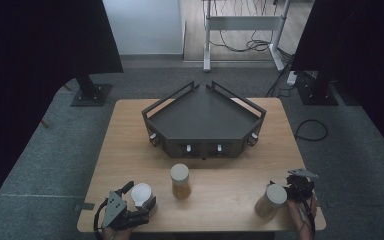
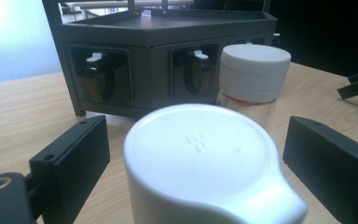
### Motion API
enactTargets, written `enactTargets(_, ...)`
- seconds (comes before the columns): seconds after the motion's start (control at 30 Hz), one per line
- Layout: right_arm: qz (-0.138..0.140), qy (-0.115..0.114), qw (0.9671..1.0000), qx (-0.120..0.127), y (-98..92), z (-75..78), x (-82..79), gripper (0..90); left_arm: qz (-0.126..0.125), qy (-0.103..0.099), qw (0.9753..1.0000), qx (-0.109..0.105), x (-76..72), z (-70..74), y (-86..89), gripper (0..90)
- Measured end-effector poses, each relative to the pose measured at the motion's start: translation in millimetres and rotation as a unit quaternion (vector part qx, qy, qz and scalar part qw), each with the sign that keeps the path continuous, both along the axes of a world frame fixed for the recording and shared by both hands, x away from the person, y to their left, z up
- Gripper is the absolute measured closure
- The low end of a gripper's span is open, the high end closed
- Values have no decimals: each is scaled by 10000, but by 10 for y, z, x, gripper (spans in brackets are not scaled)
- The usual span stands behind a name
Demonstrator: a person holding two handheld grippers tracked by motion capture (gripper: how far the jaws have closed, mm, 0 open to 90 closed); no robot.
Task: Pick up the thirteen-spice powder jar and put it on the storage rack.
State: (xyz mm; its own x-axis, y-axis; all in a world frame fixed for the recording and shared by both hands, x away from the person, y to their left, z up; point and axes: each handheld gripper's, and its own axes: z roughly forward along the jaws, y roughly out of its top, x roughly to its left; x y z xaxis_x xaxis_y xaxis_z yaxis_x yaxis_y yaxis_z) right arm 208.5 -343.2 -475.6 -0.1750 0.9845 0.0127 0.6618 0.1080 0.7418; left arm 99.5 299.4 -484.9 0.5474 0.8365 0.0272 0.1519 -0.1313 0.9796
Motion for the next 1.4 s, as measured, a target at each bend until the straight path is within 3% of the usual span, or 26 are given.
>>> enactTargets(0.13, 0, 1, 10000, 0, 0, 0, 0, 1, 21, 63, 10000, -14, -6, -12, 10, 69)
enactTargets(0.23, 0, 0, 10000, -1, 0, 0, 0, 1, 35, 128, 9999, -20, -9, -19, 24, 122)
enactTargets(0.33, 1, 0, 10000, -1, 0, 0, 0, 1, -64, 110, 9999, -29, -5, -35, 70, 302)
enactTargets(1.0, 10, -1, 10000, -1, -4, 0, 0, 0, -1, 85, 10000, 21, -8, -18, 49, 308)
enactTargets(1.4, 17, 0, 10000, -2, -5, 0, 0, 1, 54, -51, 9999, -125, -60, 30, 78, 308)
